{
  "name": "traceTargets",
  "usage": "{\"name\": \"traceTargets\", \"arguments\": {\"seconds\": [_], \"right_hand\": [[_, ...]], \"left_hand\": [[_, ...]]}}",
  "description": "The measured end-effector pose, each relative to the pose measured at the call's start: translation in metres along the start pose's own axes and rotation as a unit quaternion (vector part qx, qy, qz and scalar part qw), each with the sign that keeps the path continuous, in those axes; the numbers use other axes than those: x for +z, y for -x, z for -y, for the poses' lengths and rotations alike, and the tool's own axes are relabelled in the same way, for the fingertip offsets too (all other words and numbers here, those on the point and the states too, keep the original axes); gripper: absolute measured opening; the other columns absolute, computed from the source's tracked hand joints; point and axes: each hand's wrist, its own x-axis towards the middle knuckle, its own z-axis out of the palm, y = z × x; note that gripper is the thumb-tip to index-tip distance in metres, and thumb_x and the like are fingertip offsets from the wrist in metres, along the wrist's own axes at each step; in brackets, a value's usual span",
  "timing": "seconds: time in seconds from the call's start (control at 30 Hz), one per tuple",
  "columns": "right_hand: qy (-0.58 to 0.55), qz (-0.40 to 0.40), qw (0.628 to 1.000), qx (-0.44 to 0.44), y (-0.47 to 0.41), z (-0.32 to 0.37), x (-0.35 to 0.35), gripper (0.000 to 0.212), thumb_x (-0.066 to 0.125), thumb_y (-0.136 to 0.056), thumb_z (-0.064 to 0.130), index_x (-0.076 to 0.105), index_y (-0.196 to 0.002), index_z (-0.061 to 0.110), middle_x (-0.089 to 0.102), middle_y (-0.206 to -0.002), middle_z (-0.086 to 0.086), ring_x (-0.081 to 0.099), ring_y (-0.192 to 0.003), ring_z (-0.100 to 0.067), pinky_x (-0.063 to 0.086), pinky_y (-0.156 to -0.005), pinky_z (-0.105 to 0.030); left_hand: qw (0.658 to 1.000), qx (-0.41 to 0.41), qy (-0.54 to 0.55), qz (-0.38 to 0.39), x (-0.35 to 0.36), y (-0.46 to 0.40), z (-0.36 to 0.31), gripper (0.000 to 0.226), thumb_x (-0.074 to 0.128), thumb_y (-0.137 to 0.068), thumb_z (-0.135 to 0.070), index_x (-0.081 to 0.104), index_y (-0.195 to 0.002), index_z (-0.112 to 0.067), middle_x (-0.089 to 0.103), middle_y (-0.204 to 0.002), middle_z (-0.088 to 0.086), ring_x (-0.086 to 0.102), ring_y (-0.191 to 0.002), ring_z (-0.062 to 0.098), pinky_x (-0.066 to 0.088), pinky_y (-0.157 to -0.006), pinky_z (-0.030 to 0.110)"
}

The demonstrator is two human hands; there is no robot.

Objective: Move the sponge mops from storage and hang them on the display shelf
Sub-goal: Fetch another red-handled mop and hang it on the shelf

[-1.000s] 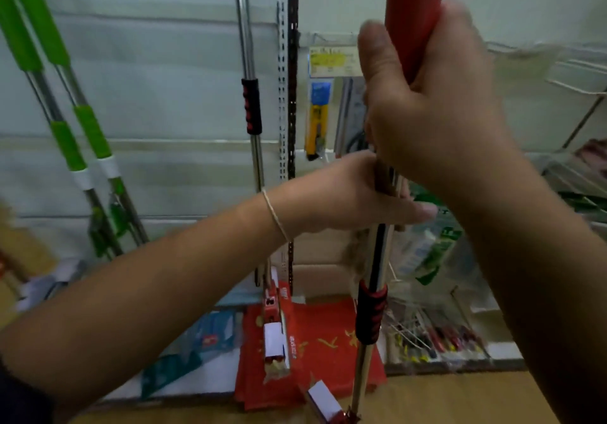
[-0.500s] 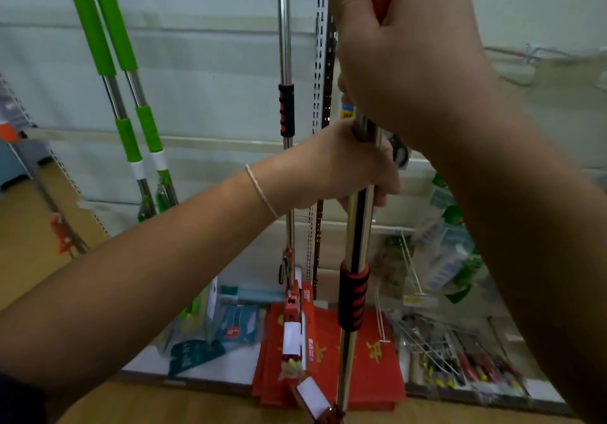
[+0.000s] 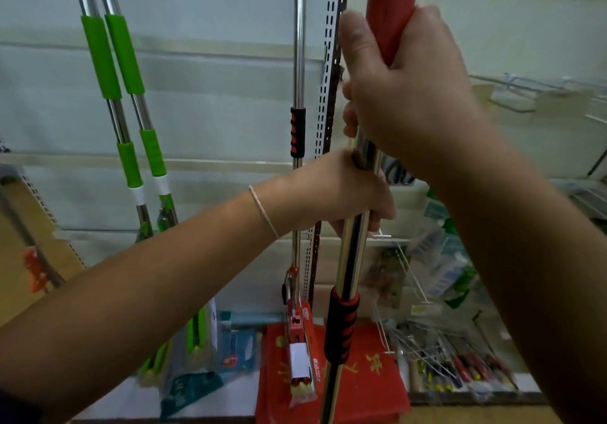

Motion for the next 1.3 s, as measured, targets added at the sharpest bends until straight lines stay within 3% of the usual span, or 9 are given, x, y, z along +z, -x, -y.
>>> {"name": "traceTargets", "arguments": {"seconds": [0.3,0.47,0.57,0.67,0.77,0.9,1.0,1.13,1.3], "right_hand": [[0.034,-0.015,0.999,0.02,0.006,0.024,0.039,0.038,0.048,-0.101,0.043,0.047,-0.116,0.008,0.061,-0.084,-0.009,0.068,-0.071,-0.024,0.058,-0.059,-0.043],[0.031,-0.011,0.999,0.015,0.008,0.041,0.062,0.035,0.048,-0.102,0.042,0.046,-0.116,0.011,0.057,-0.082,-0.003,0.066,-0.068,-0.019,0.058,-0.057,-0.037],[0.004,0.002,1.0,0.022,0.006,0.051,0.067,0.031,0.047,-0.103,0.039,0.047,-0.111,0.01,0.057,-0.082,-0.006,0.067,-0.071,-0.026,0.056,-0.058,-0.044],[-0.053,0.047,0.997,0.029,0.006,0.059,0.065,0.026,0.046,-0.104,0.034,0.046,-0.114,0.01,0.062,-0.088,-0.01,0.069,-0.069,-0.021,0.059,-0.06,-0.033],[-0.01,0.075,0.997,0.002,0.004,0.062,0.058,0.03,0.047,-0.103,0.035,0.051,-0.119,0.01,0.067,-0.104,-0.015,0.066,-0.089,-0.019,0.055,-0.073,-0.026],[0.03,0.075,0.996,-0.026,-0.005,0.069,0.054,0.031,0.052,-0.1,0.038,0.059,-0.114,0.011,0.067,-0.098,-0.013,0.066,-0.082,-0.015,0.054,-0.064,-0.012],[0.029,0.046,0.998,-0.033,-0.016,0.072,0.056,0.032,0.056,-0.098,0.037,0.061,-0.111,0.008,0.069,-0.099,-0.015,0.068,-0.085,-0.018,0.057,-0.076,-0.025],[0.004,0.02,0.999,-0.033,-0.029,0.075,0.062,0.02,0.06,-0.097,0.035,0.061,-0.106,0.017,0.071,-0.095,-0.008,0.07,-0.086,-0.015,0.059,-0.074,-0.021],[0.005,-0.017,0.999,-0.044,-0.042,0.074,0.073,0.029,0.062,-0.096,0.031,0.062,-0.115,0.009,0.069,-0.099,-0.01,0.069,-0.088,-0.019,0.06,-0.081,-0.038]], "left_hand": [[0.999,0.008,0.015,0.032,-0.027,0.018,0.027,0.038,0.074,-0.077,-0.011,0.062,-0.042,-0.022,0.071,-0.063,0.005,0.074,-0.073,0.03,0.062,-0.064,0.037],[0.999,0.014,0.035,0.033,-0.048,0.033,0.039,0.038,0.074,-0.077,-0.011,0.063,-0.042,-0.024,0.07,-0.063,0.005,0.073,-0.078,0.036,0.062,-0.071,0.049],[0.999,0.018,0.028,0.02,-0.058,0.042,0.041,0.036,0.075,-0.076,-0.014,0.062,-0.043,-0.021,0.071,-0.065,0.007,0.072,-0.079,0.036,0.062,-0.07,0.049],[1.0,0.023,0.011,-0.008,-0.067,0.047,0.042,0.034,0.074,-0.077,-0.018,0.062,-0.045,-0.021,0.071,-0.066,0.008,0.072,-0.077,0.032,0.062,-0.071,0.048],[0.999,0.024,0.023,-0.023,-0.076,0.051,0.043,0.033,0.075,-0.077,-0.016,0.063,-0.046,-0.02,0.07,-0.061,0.005,0.071,-0.067,0.027,0.06,-0.072,0.05],[0.999,0.032,-0.003,-0.028,-0.087,0.05,0.039,0.032,0.075,-0.078,-0.018,0.064,-0.048,-0.02,0.071,-0.063,0.004,0.072,-0.068,0.024,0.06,-0.076,0.049],[0.999,0.039,-0.007,-0.029,-0.1,0.045,0.034,0.027,0.074,-0.081,-0.018,0.064,-0.055,-0.018,0.072,-0.067,0.006,0.073,-0.073,0.028,0.062,-0.076,0.047],[0.998,0.059,-0.01,-0.029,-0.117,0.038,0.03,0.023,0.074,-0.084,-0.024,0.066,-0.064,-0.015,0.074,-0.072,0.007,0.074,-0.074,0.026,0.063,-0.072,0.041],[0.992,0.115,0.025,-0.036,-0.14,0.031,0.031,0.023,0.073,-0.086,-0.031,0.069,-0.084,-0.009,0.075,-0.077,0.008,0.075,-0.072,0.022,0.058,-0.062,0.025]]}}
